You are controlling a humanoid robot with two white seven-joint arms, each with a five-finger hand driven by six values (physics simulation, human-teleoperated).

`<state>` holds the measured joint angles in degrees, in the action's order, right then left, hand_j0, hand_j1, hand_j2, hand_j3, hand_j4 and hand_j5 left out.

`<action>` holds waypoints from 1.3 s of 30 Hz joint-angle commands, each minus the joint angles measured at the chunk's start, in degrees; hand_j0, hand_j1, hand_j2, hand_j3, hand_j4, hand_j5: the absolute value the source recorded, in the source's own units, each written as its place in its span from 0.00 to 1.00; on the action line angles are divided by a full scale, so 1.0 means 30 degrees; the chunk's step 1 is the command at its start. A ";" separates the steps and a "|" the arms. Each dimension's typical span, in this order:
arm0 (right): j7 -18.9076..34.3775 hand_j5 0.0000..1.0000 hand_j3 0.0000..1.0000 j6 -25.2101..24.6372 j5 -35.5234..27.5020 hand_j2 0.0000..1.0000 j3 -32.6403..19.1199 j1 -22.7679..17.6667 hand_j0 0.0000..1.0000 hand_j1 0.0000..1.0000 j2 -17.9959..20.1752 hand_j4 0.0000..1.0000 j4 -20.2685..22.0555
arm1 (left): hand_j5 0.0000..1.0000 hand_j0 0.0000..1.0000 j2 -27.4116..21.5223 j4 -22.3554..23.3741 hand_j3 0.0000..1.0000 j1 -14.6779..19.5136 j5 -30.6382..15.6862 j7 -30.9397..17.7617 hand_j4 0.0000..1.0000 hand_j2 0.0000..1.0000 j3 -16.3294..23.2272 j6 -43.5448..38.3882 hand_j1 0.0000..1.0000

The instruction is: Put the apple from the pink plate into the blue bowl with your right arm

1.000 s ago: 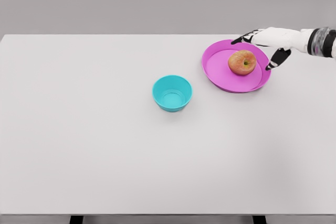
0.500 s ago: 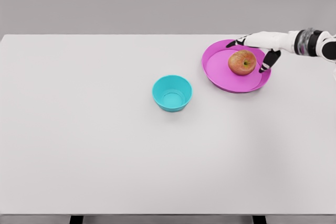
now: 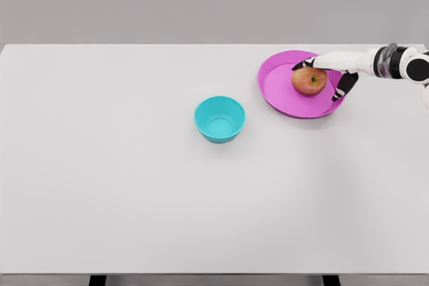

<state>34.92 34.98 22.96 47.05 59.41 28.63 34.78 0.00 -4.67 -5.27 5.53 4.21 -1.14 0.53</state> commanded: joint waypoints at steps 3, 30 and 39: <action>0.0026 0.45 0.45 0.0007 0.0433 0.45 0.0078 0.0088 0.45 0.45 0.0006 0.45 -0.0196 | 1.00 1.00 -0.0001 0.0004 1.00 0.0000 0.0003 0.0002 1.00 1.00 -0.0001 -0.0002 1.00; 0.0026 0.42 0.42 0.0007 0.0228 0.42 -0.0185 0.0703 0.42 0.42 0.0388 0.42 0.4694 | 1.00 1.00 -0.0001 0.0004 1.00 0.0000 0.0003 0.0002 1.00 1.00 -0.0001 -0.0002 1.00; 0.0026 0.43 0.43 0.0007 0.0199 0.43 0.0020 0.0323 0.43 0.43 0.0388 0.43 0.9293 | 1.00 1.00 -0.0001 0.0004 1.00 0.0000 0.0003 0.0003 1.00 1.00 -0.0001 0.0027 1.00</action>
<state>35.04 35.20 23.98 46.98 60.21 29.77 59.29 0.00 -4.67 -5.27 5.53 4.21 -1.14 0.54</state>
